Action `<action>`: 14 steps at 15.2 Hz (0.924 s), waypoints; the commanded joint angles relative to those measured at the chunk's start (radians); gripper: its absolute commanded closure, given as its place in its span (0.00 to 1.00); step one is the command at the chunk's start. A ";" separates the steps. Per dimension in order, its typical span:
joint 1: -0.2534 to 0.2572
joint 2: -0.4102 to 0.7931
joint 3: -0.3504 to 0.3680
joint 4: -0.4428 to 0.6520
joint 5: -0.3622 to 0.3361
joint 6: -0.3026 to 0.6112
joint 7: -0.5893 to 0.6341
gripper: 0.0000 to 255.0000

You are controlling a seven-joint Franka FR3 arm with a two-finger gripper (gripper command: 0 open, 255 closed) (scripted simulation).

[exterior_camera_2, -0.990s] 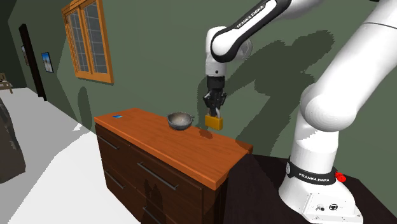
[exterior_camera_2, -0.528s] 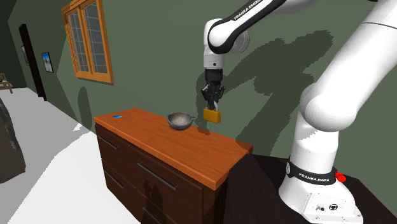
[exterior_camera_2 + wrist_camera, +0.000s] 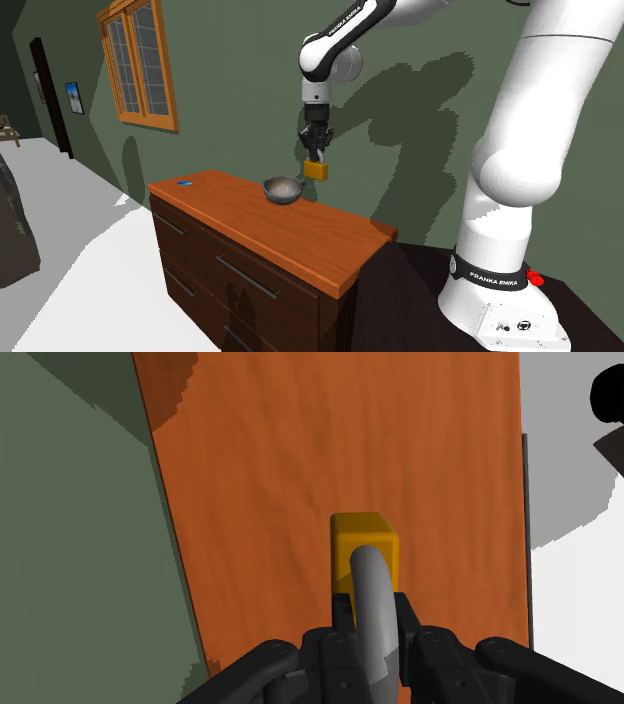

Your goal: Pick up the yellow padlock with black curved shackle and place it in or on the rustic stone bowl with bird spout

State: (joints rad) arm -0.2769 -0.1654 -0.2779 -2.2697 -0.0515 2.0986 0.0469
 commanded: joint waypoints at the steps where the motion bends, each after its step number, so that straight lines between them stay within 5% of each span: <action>1: -0.001 0.090 -0.016 0.093 0.026 -0.005 -0.034 1.00; 14: -0.106 0.626 -0.034 0.825 0.194 -0.226 -0.184 1.00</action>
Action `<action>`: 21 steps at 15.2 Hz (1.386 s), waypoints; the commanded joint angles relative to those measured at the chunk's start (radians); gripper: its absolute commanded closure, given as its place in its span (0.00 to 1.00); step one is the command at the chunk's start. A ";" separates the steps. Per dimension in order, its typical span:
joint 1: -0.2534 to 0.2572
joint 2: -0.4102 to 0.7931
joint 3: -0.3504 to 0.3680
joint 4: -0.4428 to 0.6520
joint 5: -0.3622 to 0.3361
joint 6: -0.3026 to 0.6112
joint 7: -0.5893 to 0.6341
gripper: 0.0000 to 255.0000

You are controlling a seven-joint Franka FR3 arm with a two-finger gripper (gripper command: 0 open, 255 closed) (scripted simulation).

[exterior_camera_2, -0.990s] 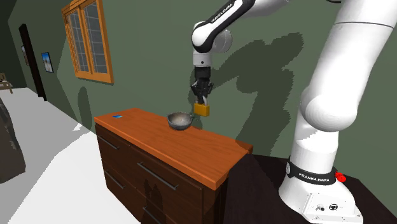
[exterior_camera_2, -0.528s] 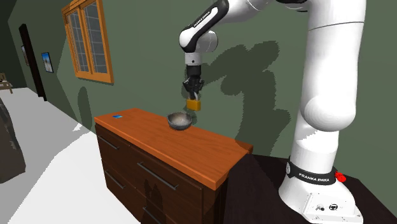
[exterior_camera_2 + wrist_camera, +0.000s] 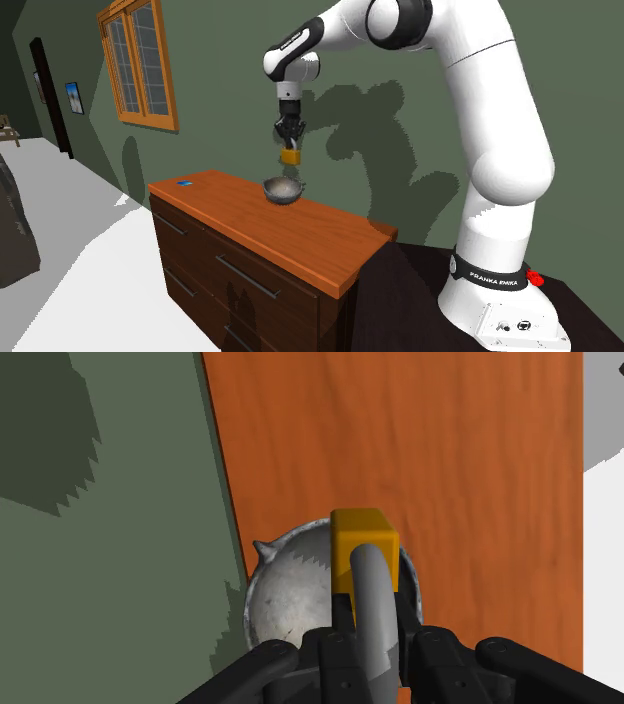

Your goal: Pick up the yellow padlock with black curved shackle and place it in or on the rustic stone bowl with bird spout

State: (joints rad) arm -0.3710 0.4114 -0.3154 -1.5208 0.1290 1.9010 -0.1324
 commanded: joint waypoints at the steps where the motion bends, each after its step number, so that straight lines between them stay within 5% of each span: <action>1: -0.027 0.099 0.006 0.154 0.025 -0.058 -0.010 1.00; 4: -0.095 0.301 0.021 0.492 0.062 -0.194 -0.017 1.00; 21: -0.079 0.326 0.030 0.301 0.072 0.018 -0.031 1.00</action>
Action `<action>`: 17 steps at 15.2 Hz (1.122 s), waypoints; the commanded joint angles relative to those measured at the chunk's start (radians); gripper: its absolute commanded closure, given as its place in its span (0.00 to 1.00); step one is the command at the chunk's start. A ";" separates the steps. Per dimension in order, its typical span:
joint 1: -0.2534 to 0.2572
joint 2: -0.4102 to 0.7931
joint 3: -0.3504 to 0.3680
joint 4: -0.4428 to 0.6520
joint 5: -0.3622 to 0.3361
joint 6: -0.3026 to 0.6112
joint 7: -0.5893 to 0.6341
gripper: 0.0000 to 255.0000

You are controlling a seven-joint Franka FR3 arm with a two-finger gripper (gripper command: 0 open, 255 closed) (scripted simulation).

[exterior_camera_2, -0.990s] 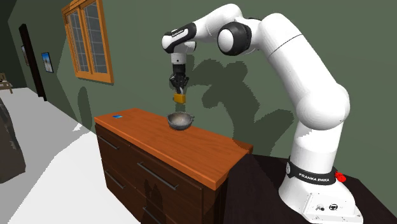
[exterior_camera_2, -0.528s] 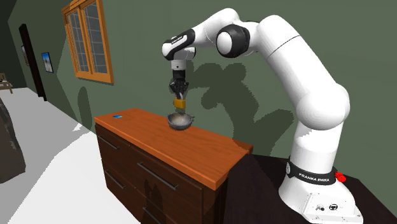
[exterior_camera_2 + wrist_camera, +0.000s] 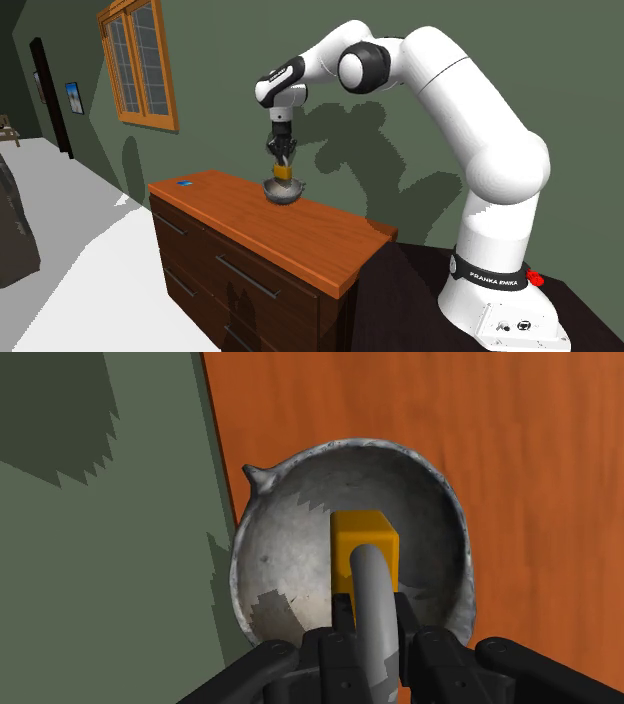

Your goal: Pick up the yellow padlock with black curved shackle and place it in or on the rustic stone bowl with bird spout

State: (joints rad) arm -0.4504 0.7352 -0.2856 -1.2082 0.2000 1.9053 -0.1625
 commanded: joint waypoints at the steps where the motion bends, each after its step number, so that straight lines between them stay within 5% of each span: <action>1: 0.001 0.005 0.001 -0.017 0.002 0.023 -0.002 1.00; 8: 0.001 0.005 0.001 -0.017 0.002 0.023 -0.002 1.00; 9: 0.001 0.005 0.001 -0.017 0.002 0.023 -0.002 0.00; 14: 0.001 0.005 0.001 -0.017 0.002 0.023 -0.002 0.00; 17: -0.003 -0.016 -0.003 0.050 -0.005 -0.064 0.005 0.00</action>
